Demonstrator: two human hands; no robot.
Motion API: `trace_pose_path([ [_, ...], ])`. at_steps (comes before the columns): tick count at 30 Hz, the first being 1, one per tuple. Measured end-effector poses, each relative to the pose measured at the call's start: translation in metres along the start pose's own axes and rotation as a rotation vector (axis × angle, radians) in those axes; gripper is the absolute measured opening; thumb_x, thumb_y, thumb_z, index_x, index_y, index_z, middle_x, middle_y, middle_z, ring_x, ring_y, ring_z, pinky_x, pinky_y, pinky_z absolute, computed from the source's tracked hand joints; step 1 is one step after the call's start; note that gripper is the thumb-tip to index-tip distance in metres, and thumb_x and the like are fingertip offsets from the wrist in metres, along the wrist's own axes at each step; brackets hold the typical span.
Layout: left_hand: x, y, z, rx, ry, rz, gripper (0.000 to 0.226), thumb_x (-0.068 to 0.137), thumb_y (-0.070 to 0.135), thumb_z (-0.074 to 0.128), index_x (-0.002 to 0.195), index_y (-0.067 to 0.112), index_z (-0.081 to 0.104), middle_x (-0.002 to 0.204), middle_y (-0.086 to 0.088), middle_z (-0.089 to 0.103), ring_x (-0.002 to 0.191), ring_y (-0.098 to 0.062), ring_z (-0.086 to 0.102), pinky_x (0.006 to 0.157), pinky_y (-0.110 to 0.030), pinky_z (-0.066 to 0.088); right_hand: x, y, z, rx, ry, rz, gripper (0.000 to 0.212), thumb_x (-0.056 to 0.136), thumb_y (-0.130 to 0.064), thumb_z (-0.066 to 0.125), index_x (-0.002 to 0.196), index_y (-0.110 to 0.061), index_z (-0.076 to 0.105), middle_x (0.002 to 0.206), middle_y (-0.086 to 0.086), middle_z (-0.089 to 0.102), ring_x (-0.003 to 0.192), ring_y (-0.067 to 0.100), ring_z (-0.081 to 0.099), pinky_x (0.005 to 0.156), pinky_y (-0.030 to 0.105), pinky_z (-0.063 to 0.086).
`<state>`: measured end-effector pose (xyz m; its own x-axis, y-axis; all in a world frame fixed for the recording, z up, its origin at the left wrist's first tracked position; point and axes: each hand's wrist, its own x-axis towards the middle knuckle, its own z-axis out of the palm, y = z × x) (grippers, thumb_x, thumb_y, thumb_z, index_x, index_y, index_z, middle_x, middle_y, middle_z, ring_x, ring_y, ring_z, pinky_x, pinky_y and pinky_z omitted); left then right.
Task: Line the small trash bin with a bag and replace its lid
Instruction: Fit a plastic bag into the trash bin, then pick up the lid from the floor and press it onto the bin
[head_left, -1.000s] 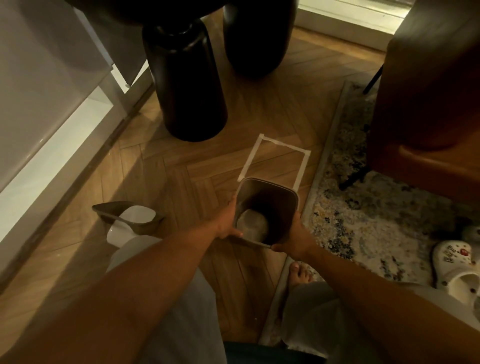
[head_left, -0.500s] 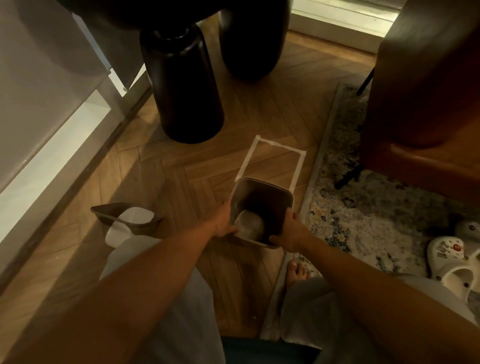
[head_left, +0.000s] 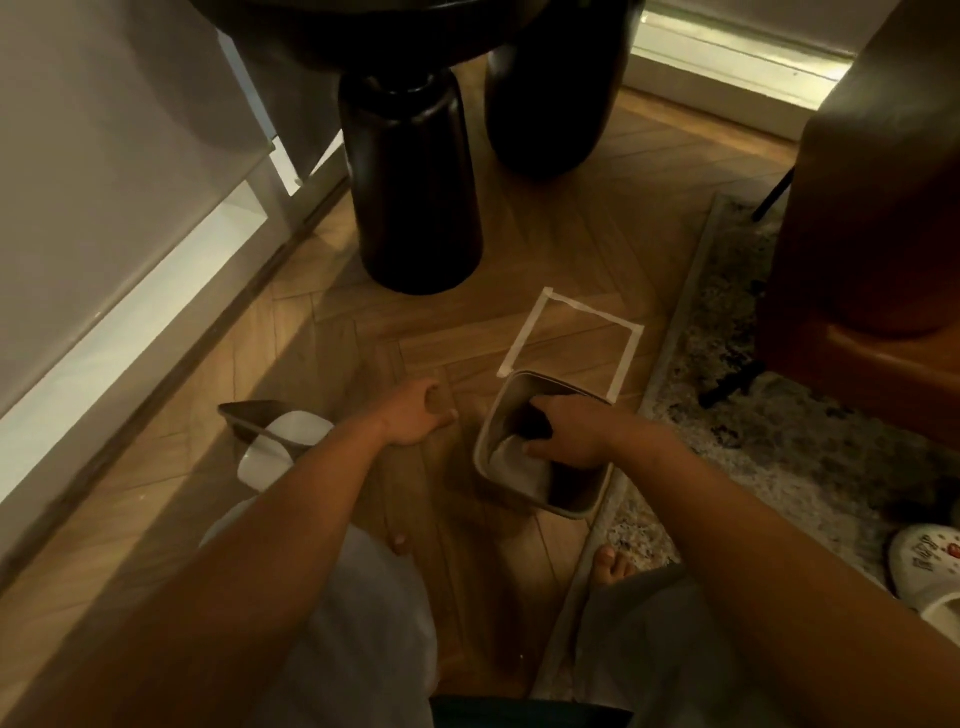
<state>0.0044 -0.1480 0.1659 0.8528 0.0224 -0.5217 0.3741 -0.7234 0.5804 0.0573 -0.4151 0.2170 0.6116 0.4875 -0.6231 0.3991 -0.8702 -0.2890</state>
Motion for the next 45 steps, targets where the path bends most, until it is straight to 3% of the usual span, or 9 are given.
trace_pose_path([
  [3,-0.014,-0.026,-0.024,-0.071,0.06,-0.04,0.076,0.088,0.053,0.065,0.151,0.02,0.038,0.148,-0.006,0.049,0.129,-0.024,0.051,0.102,-0.034,0.042,0.008,-0.021,-0.011,-0.036,0.048,-0.072,0.053,0.089,-0.056,0.064,0.13,-0.024,0.058,0.121,-0.001,0.066,0.097,0.015,0.063,0.077,0.029,0.05],
  [12,-0.057,-0.13,-0.07,-0.333,0.261,-0.298,0.051,0.093,0.033,0.066,0.137,0.009,0.056,0.127,-0.008,0.064,0.11,-0.022,0.062,0.093,-0.029,0.046,0.071,-0.133,-0.018,0.15,0.192,-0.306,0.052,0.096,-0.043,0.062,0.145,-0.028,0.051,0.128,-0.001,0.067,0.105,0.013,0.063,0.08,0.03,0.05],
  [17,-0.076,-0.181,-0.082,-0.476,0.373,-0.439,0.051,0.097,0.035,0.061,0.139,0.007,0.053,0.12,-0.014,0.066,0.087,-0.021,0.067,0.07,-0.028,0.052,0.116,-0.19,0.01,0.302,0.242,-0.411,0.041,0.097,-0.035,0.063,0.137,-0.027,0.06,0.116,-0.006,0.07,0.1,0.01,0.067,0.08,0.03,0.055],
  [21,-0.079,-0.221,-0.079,-0.652,0.42,-0.506,0.045,0.098,0.035,0.06,0.133,0.007,0.058,0.115,-0.013,0.066,0.097,-0.029,0.068,0.091,-0.045,0.054,0.148,-0.225,0.043,0.384,0.204,-0.422,0.033,0.099,-0.029,0.06,0.132,-0.026,0.064,0.117,-0.008,0.069,0.096,0.004,0.063,0.071,0.016,0.047],
  [26,-0.059,-0.255,-0.063,-0.721,0.416,-0.572,0.052,0.096,0.038,0.062,0.139,0.01,0.053,0.118,-0.013,0.064,0.093,-0.022,0.067,0.076,-0.033,0.053,0.189,-0.256,0.089,0.473,0.133,-0.365,0.031,0.101,-0.025,0.06,0.132,-0.022,0.064,0.124,-0.003,0.067,0.097,0.002,0.058,0.069,0.009,0.04],
  [33,-0.015,-0.283,-0.046,-0.918,0.445,-0.676,0.019,0.099,0.03,0.056,0.098,0.011,0.061,0.101,-0.017,0.062,0.081,-0.028,0.062,0.077,-0.042,0.051,0.228,-0.264,0.144,0.566,-0.006,-0.209,0.037,0.102,-0.023,0.058,0.139,-0.021,0.059,0.138,0.003,0.061,0.123,0.02,0.059,0.098,0.033,0.052],
  [37,0.006,-0.295,-0.038,-1.142,0.495,-0.746,0.022,0.101,0.031,0.053,0.11,0.013,0.062,0.112,-0.009,0.065,0.1,-0.029,0.066,0.076,-0.035,0.052,0.237,-0.27,0.16,0.543,-0.108,-0.255,0.053,0.104,-0.021,0.053,0.155,-0.024,0.039,0.152,0.004,0.049,0.137,0.024,0.048,0.106,0.038,0.045],
  [39,0.012,-0.299,-0.035,-1.188,0.496,-0.742,0.026,0.102,0.033,0.05,0.114,0.013,0.061,0.114,-0.006,0.067,0.095,-0.022,0.066,0.074,-0.032,0.052,0.239,-0.274,0.166,0.529,-0.153,-0.272,0.055,0.104,-0.022,0.053,0.157,-0.024,0.035,0.156,0.005,0.044,0.141,0.026,0.043,0.109,0.039,0.042],
  [45,0.018,-0.3,-0.033,-1.232,0.562,-0.646,0.028,0.104,0.025,0.048,0.125,0.008,0.058,0.106,-0.006,0.07,0.095,-0.026,0.065,0.076,-0.035,0.051,0.235,-0.277,0.169,0.477,-0.191,-0.311,0.044,0.102,-0.023,0.056,0.146,-0.021,0.051,0.145,0.002,0.056,0.13,0.022,0.054,0.1,0.031,0.048],
])
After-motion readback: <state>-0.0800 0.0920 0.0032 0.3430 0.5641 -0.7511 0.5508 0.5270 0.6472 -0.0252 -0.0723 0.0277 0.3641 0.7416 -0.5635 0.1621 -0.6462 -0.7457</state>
